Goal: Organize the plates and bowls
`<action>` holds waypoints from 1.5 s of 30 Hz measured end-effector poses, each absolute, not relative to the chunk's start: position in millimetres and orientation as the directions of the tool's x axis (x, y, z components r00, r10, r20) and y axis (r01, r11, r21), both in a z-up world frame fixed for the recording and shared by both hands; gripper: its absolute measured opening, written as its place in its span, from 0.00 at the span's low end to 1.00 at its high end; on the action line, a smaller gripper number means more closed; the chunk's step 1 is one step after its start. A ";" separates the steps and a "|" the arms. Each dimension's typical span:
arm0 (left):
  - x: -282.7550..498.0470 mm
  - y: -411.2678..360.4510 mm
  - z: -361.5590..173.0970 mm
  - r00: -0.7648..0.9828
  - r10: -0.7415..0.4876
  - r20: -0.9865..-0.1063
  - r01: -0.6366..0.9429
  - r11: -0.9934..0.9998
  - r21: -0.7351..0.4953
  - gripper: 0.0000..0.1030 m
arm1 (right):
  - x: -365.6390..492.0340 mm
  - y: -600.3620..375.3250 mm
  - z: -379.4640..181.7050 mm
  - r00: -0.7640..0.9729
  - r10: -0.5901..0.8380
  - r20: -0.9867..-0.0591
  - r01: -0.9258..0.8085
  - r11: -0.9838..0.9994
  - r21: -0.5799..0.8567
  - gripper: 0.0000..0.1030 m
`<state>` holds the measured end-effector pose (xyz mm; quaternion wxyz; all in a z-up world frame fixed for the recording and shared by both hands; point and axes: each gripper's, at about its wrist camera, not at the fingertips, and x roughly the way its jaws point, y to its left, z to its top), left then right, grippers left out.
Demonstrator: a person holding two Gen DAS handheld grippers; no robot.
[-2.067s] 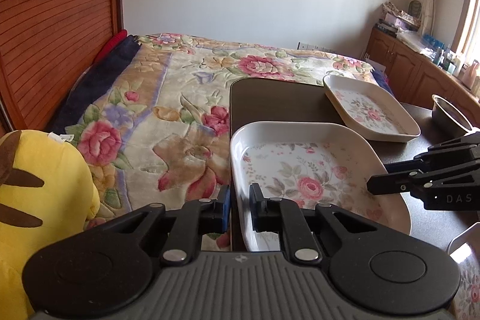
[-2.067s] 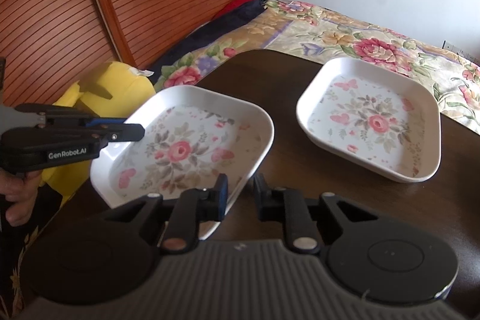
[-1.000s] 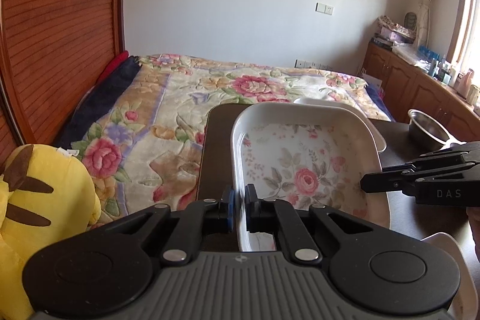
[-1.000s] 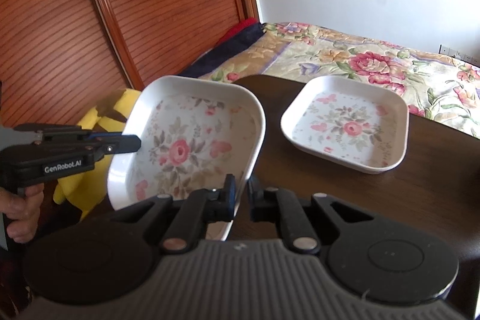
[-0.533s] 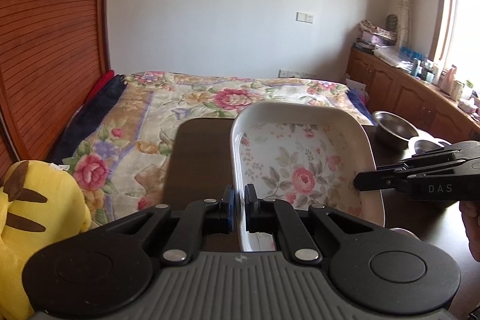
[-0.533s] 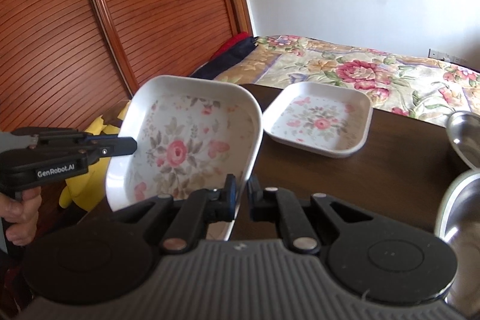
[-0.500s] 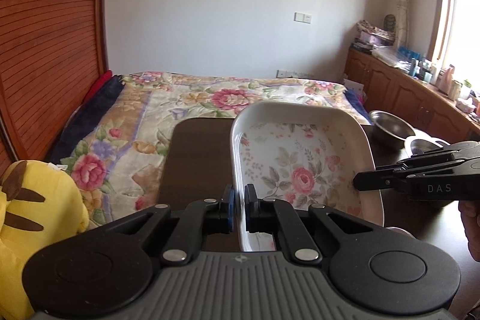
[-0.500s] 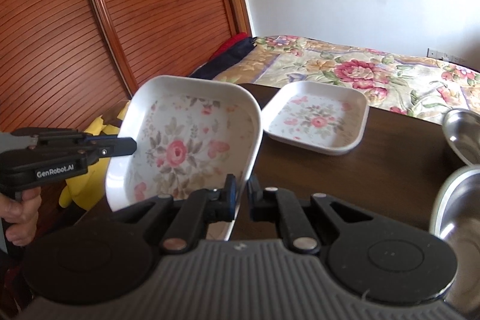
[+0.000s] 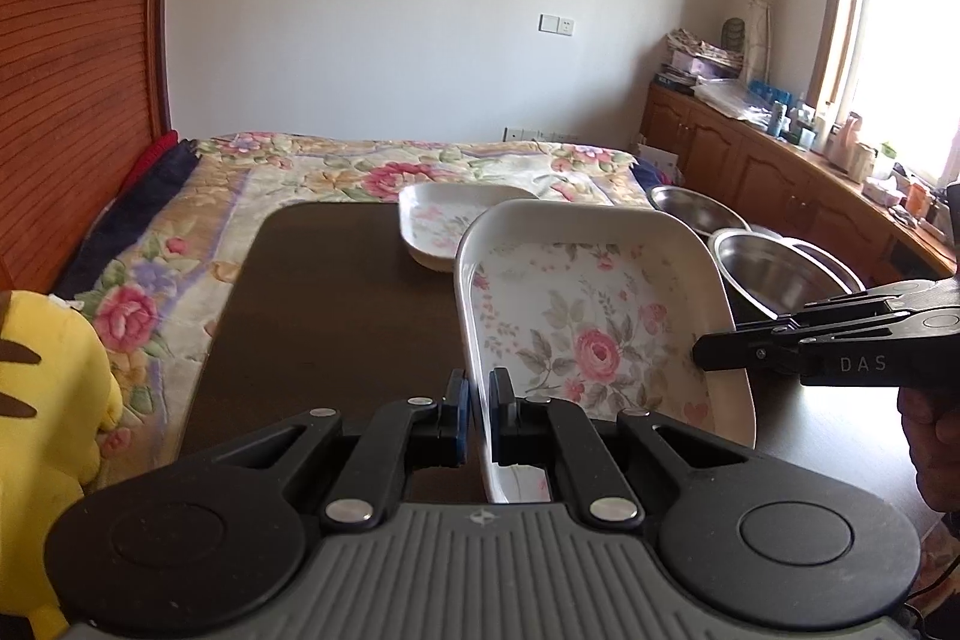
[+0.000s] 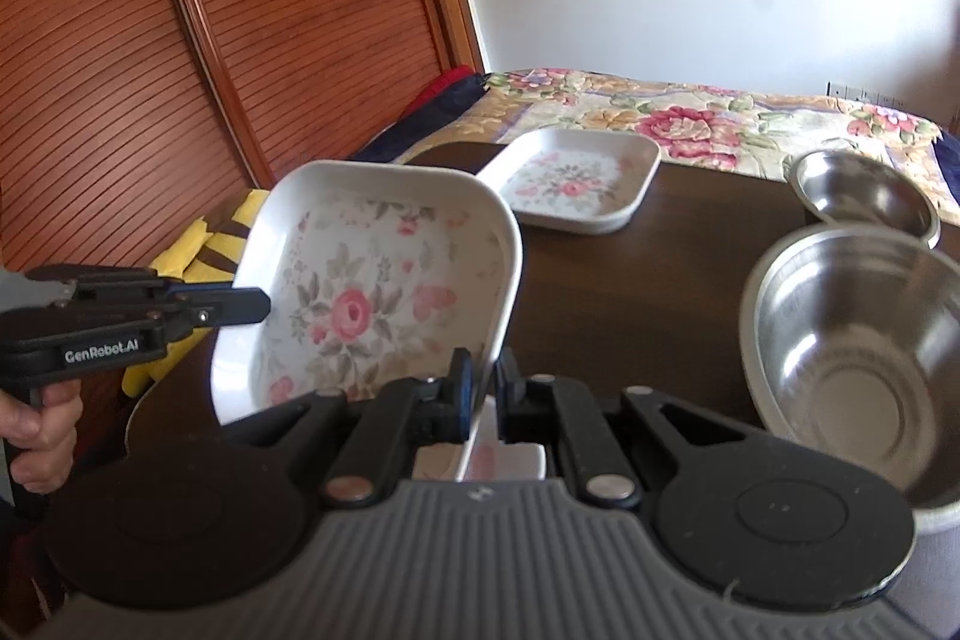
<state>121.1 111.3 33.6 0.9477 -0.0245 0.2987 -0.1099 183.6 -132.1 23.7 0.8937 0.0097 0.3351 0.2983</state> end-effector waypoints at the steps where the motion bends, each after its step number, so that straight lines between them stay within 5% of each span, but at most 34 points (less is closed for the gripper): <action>1: 119.5 109.5 32.2 0.794 -0.228 -0.563 0.197 0.973 -0.116 0.06 | 181.9 -134.5 22.6 0.596 0.540 -0.594 -0.525 0.822 0.220 0.09; 45: 105.5 91.3 3.3 0.741 -0.213 -0.637 0.203 0.975 -0.090 0.07 | 141.0 -131.9 2.0 0.625 0.483 -0.614 -0.544 0.833 0.102 0.15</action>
